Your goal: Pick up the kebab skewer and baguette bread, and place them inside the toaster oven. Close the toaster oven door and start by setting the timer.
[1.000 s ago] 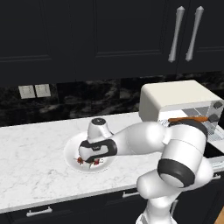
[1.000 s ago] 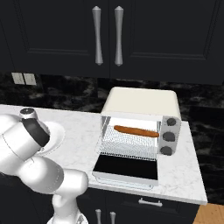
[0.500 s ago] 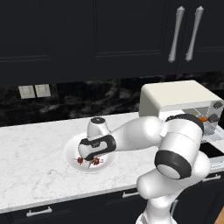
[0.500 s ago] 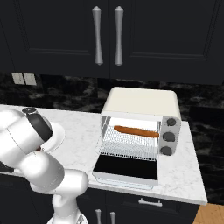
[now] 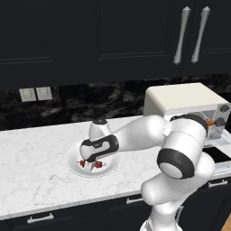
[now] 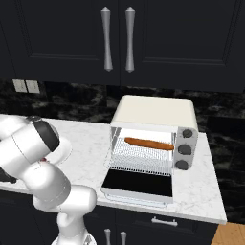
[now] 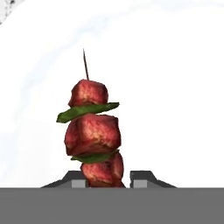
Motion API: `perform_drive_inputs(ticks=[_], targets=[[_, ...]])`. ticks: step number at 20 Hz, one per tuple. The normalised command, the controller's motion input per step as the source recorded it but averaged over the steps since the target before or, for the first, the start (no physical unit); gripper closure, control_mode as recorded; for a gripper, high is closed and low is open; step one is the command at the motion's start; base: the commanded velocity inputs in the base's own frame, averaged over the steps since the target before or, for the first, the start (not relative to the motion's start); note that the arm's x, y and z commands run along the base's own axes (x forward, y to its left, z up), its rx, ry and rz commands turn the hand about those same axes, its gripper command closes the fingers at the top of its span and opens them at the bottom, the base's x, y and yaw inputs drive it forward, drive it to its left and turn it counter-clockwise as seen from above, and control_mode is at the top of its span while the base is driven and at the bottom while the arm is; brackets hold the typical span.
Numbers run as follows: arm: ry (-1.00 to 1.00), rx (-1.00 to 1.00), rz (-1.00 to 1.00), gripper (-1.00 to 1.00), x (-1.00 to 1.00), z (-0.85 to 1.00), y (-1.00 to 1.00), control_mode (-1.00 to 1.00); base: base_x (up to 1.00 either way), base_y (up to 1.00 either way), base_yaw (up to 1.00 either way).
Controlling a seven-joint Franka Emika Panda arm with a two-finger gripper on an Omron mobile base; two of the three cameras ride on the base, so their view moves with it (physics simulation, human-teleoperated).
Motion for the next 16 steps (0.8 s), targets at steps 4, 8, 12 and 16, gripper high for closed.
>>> perform_drive_inputs(ticks=[4, 8, 12, 16], targets=[[0.0, 0.0, 0.0, 1.0, 0.01, -0.03, 0.0, -1.0, 0.0, 0.0, 0.0], [-0.06, 0.0, -0.03, 1.0, 0.0, 0.04, -0.14, -1.0, 0.0, 0.0, 0.0], [-0.12, 0.0, 0.0, 1.0, -0.19, 0.38, -0.3, -1.0, 0.0, 0.0, 0.0], [-0.14, 0.0, 0.0, 1.0, -0.35, 0.48, -0.33, -1.0, 0.0, 0.0, 0.0]])
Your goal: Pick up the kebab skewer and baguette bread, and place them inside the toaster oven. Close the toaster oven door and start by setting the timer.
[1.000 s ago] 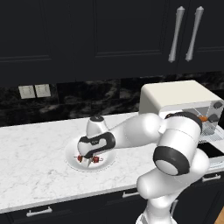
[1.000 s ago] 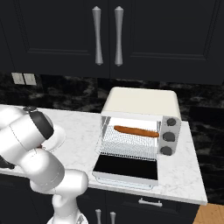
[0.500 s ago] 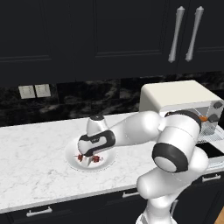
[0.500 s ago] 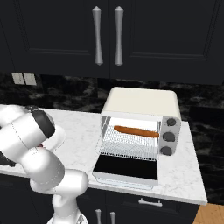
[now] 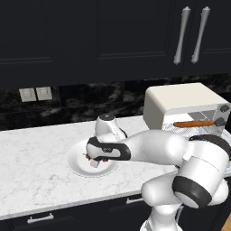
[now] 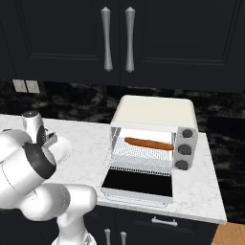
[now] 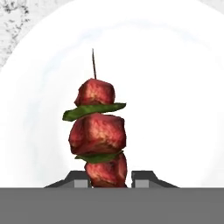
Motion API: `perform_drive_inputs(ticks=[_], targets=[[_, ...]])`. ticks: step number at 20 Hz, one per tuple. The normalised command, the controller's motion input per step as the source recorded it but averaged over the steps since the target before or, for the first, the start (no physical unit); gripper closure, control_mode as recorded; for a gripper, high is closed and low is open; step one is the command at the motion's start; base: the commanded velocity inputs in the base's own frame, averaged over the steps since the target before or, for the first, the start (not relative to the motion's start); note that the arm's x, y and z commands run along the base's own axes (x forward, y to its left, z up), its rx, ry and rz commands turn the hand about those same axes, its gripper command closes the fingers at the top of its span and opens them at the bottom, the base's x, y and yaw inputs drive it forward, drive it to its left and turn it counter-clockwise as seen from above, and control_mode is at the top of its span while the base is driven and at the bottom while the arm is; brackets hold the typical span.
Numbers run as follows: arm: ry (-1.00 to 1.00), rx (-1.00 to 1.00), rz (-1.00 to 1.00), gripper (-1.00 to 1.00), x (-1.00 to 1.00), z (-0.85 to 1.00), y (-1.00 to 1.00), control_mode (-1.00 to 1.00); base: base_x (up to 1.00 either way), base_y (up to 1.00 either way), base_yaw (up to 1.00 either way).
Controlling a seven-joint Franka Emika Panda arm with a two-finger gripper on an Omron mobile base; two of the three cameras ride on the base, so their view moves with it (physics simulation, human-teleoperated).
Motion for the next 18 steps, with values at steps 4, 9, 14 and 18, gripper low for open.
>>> perform_drive_inputs(ticks=[4, 9, 14, 18], targets=[[-0.01, 0.0, 0.0, 1.0, -0.43, 0.59, -0.44, -1.0, 0.0, 0.0, 0.0], [-0.07, 0.0, 0.01, 1.0, -0.65, 0.49, -0.58, -1.0, 0.0, 0.0, 0.0], [-0.08, 0.0, 0.0, 1.0, -0.59, 0.42, -0.42, -1.0, 0.0, 0.0, 0.0], [-0.06, -0.01, 0.0, 1.0, -0.38, 0.48, -0.33, -1.0, 0.0, 0.0, 0.0]])
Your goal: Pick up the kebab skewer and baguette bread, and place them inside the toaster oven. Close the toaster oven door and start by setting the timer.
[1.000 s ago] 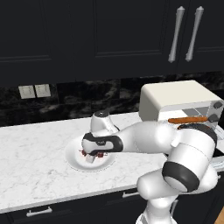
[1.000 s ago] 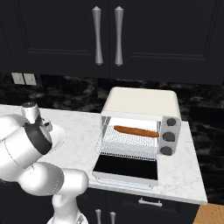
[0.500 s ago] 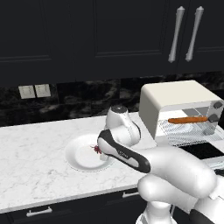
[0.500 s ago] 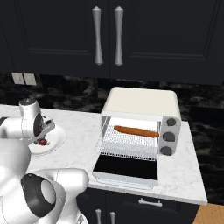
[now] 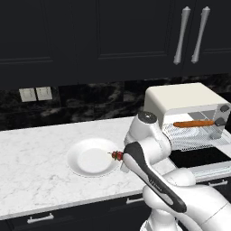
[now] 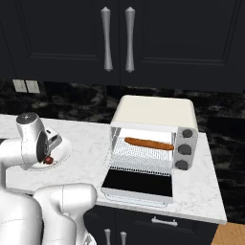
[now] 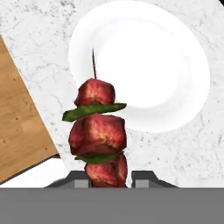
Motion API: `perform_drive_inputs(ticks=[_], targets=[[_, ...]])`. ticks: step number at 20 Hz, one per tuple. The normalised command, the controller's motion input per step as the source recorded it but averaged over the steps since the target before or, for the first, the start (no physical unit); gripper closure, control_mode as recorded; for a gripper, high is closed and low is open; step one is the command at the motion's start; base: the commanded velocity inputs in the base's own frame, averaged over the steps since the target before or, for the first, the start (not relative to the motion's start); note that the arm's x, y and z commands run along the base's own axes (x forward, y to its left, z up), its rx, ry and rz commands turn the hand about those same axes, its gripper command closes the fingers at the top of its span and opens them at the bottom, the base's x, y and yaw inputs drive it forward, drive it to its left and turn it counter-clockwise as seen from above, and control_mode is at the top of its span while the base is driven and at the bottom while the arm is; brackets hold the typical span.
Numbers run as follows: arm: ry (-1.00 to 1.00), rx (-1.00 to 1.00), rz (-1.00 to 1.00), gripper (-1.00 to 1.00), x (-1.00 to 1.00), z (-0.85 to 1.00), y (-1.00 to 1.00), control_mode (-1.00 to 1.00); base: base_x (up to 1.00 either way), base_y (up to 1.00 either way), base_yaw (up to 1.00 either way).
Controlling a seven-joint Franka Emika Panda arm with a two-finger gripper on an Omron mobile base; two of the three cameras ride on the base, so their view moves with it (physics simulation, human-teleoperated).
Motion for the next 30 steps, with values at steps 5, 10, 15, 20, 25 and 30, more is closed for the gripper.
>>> perform_drive_inputs(ticks=[5, 10, 15, 20, 25, 30], targets=[[-0.06, 0.0, 0.04, 1.0, -0.14, 0.57, -0.19, -1.0, 0.0, 0.0, 0.0], [-0.02, -0.01, 0.07, 1.0, -0.14, 0.63, -0.06, -1.0, 0.0, 0.0, 0.0], [0.0, -0.03, 0.06, 1.0, -0.32, 0.63, -0.06, -1.0, 0.0, 0.0, 0.0], [-0.04, -0.06, 0.01, 1.0, -0.43, 0.33, -0.34, -1.0, 0.0, 0.0, 0.0], [-0.06, -0.06, 0.0, 1.0, -0.36, 0.28, -0.54, -1.0, 0.0, 0.0, 0.0], [-0.01, -0.02, 0.0, 1.0, -0.42, 0.46, -0.52, -1.0, 0.0, 0.0, 0.0]])
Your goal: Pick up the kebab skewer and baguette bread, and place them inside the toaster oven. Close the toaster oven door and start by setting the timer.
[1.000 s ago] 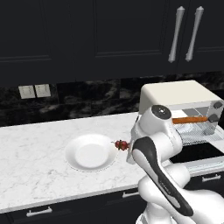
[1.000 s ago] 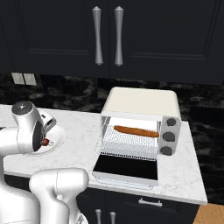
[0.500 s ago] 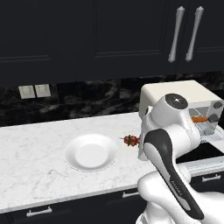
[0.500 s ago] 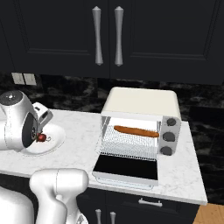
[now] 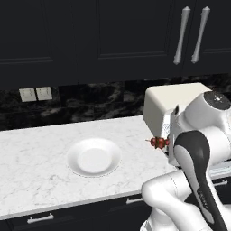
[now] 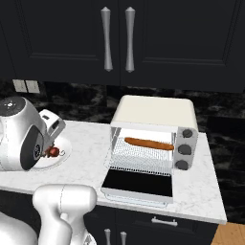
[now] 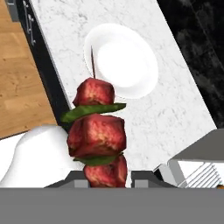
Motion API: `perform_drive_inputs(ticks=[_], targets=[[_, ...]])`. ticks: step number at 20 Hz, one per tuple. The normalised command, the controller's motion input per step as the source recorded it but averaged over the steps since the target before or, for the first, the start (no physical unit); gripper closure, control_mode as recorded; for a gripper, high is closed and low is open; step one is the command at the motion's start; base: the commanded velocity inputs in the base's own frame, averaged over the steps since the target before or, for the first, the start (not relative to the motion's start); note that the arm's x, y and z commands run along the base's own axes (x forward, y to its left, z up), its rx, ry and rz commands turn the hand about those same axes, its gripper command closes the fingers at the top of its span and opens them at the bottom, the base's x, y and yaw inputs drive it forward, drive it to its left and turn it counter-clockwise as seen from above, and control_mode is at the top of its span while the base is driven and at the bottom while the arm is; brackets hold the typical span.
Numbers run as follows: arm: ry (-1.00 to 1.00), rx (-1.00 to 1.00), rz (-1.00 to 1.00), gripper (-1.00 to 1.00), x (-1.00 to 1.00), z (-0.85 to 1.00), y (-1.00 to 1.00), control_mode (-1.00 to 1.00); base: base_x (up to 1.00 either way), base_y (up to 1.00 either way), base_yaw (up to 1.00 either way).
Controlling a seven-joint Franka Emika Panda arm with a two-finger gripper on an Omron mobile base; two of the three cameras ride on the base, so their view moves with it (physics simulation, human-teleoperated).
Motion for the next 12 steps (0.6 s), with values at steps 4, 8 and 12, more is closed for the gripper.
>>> perform_drive_inputs(ticks=[4, 8, 12], targets=[[0.0, -0.02, 0.0, 1.0, -0.24, 0.56, -0.56, -1.0, 0.0, 0.0, 0.0], [0.0, -0.01, 0.0, 1.0, -0.28, 0.43, -0.7, -1.0, 0.0, 0.0, 0.0], [0.0, 0.0, 0.0, 1.0, -0.34, 0.18, -0.83, -1.0, 0.0, 0.0, 0.0]])
